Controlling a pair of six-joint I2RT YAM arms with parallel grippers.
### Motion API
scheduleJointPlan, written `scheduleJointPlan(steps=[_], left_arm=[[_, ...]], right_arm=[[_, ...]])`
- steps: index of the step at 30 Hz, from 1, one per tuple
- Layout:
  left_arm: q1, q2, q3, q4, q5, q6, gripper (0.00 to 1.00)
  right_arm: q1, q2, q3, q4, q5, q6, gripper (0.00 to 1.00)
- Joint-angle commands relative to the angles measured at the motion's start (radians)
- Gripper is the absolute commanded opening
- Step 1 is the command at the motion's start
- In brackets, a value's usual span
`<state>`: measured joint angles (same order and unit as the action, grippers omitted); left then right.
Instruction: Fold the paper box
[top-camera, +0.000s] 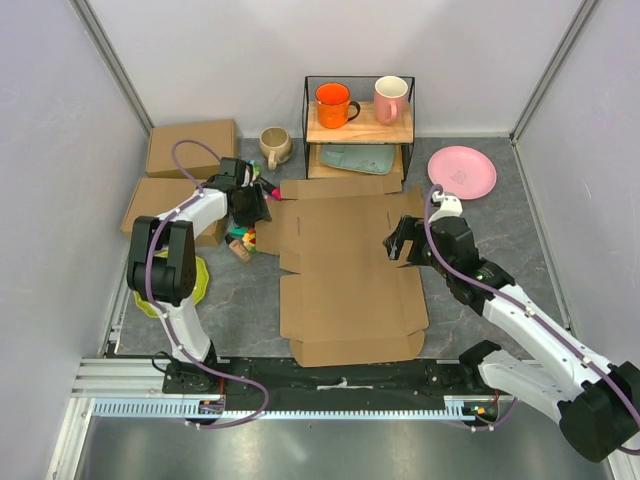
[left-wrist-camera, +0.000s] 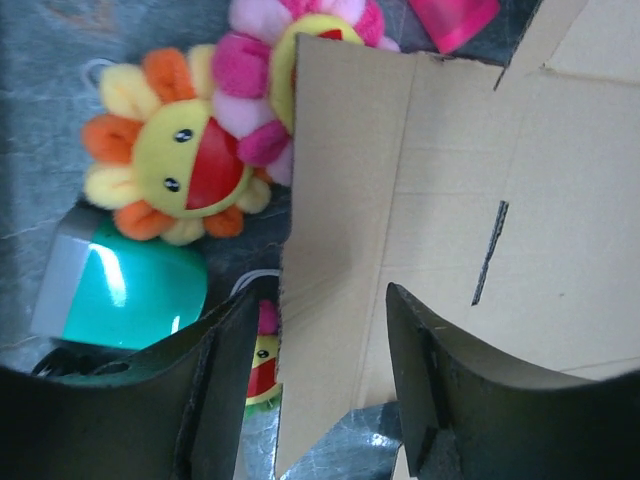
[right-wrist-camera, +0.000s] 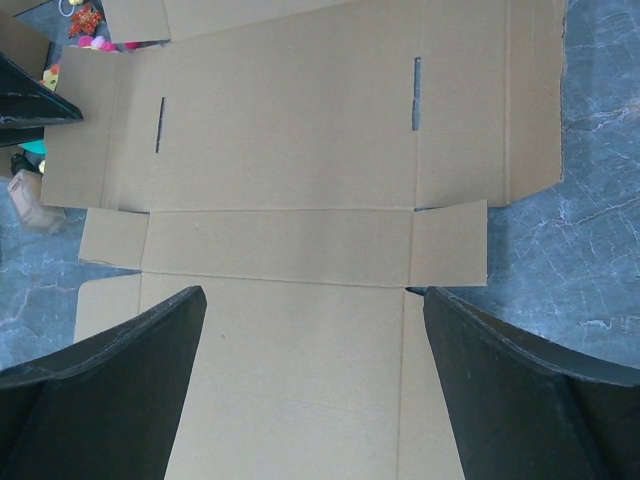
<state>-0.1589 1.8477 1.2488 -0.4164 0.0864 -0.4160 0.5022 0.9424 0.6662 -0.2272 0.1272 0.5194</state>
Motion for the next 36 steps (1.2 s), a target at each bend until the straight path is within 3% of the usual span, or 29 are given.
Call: scheduleJointPlan(steps=[1,3,8,10,14,18,27,32,36], left_arm=[[-0.001,0.037,0.050,0.022,0.117,0.056,0.56],[0.001,0.050,0.054,0.025,0.157,0.068,0.41],[0.001,0.051,0.049,0.022,0.170,0.069,0.17],[0.001,0.036,0.044,0.021,0.161,0.071,0.02],[-0.004,-0.057,0.031,0.040,0.205,0.071,0.02],[-0.042,-0.209,0.014,0.082,0.376,0.080,0.02],[-0.074,-0.360,-0.005,-0.004,0.699,0.063,0.02],[-0.091,-0.418,-0.026,-0.117,0.633,0.147,0.02],[-0.106,-0.476,-0.158,-0.114,0.462,0.215,0.02]], right_arm=[[0.004,-0.014,0.059,-0.014,0.000,0.001,0.98],[0.002,-0.020,0.067,-0.026,0.009,-0.005,0.98],[0.002,-0.037,0.076,-0.047,0.023,-0.009,0.98],[0.002,-0.043,0.082,-0.058,0.020,-0.006,0.98],[0.002,-0.077,0.121,-0.096,0.025,-0.005,0.98],[0.002,-0.112,0.216,-0.170,0.064,-0.035,0.98],[0.004,-0.186,0.309,-0.262,0.117,-0.064,0.98],[0.002,-0.197,0.288,-0.282,0.109,-0.056,0.98],[0.002,-0.215,0.262,-0.287,0.120,-0.062,0.98]])
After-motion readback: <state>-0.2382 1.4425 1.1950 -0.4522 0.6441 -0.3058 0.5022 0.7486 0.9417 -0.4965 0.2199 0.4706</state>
